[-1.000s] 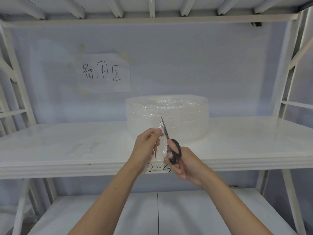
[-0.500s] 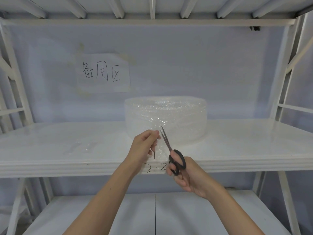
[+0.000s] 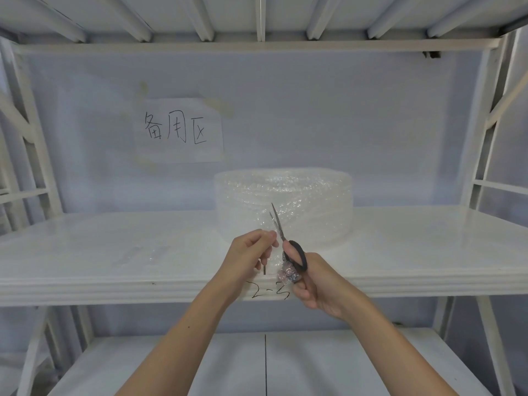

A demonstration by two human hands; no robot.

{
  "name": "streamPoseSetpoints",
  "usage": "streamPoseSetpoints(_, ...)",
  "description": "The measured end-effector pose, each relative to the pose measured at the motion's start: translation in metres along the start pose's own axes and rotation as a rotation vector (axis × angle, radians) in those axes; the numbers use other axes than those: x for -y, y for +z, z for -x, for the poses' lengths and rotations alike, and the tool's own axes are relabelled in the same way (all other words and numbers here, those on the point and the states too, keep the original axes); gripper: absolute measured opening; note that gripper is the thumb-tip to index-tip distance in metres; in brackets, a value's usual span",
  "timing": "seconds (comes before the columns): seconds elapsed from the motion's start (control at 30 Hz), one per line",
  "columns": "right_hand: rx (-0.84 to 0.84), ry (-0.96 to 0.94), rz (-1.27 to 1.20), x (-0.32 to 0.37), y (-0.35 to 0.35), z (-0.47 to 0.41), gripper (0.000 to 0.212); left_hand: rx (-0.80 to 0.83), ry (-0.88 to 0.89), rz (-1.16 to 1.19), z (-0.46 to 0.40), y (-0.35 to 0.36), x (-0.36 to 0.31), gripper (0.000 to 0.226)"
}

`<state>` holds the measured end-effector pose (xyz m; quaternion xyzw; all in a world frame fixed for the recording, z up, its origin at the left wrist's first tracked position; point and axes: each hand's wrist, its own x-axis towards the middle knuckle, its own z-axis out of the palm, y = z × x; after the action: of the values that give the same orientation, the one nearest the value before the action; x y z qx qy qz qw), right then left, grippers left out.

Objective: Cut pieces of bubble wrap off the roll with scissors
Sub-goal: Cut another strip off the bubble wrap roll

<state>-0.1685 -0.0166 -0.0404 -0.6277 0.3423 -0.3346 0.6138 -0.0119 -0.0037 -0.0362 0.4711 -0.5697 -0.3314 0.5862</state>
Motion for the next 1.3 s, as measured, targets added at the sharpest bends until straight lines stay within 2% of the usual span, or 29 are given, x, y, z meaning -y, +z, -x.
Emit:
streamPoseSetpoints(0.23,-0.013,-0.070,0.047,-0.002,0.005,-0.003,0.066,0.014,0.009,-0.014,0.001,0.000,-0.001,0.030)
streamPoseSetpoints(0.4,0.005,-0.100,0.032,-0.003,0.003,-0.005,0.060,0.003,0.006,0.004,0.000,0.000,0.000,0.032)
streamPoseSetpoints(0.5,0.002,-0.069,-0.008,0.001,0.000,-0.003,0.054,0.034,-0.003,-0.035,0.001,-0.001,0.001,0.026)
streamPoseSetpoints(0.6,0.010,-0.030,0.005,0.009,0.000,-0.004,0.054,0.034,-0.021,-0.050,0.001,0.000,0.001,0.031)
streamPoseSetpoints(0.83,-0.011,-0.074,0.008,0.011,0.001,-0.009,0.048,0.042,-0.004,-0.042,0.001,-0.002,0.002,0.029)
streamPoseSetpoints(0.97,0.043,-0.080,-0.030,0.017,-0.001,-0.013,0.052,0.075,0.008,-0.048,0.002,-0.003,0.001,0.027)
streamPoseSetpoints(1.1,0.039,-0.079,0.007,0.026,-0.002,-0.016,0.055,0.053,-0.029,0.027,0.002,-0.005,-0.001,0.035)
streamPoseSetpoints(1.3,0.040,-0.137,-0.047,0.050,-0.003,-0.016,0.056,0.075,-0.030,0.017,0.002,-0.008,-0.001,0.031)
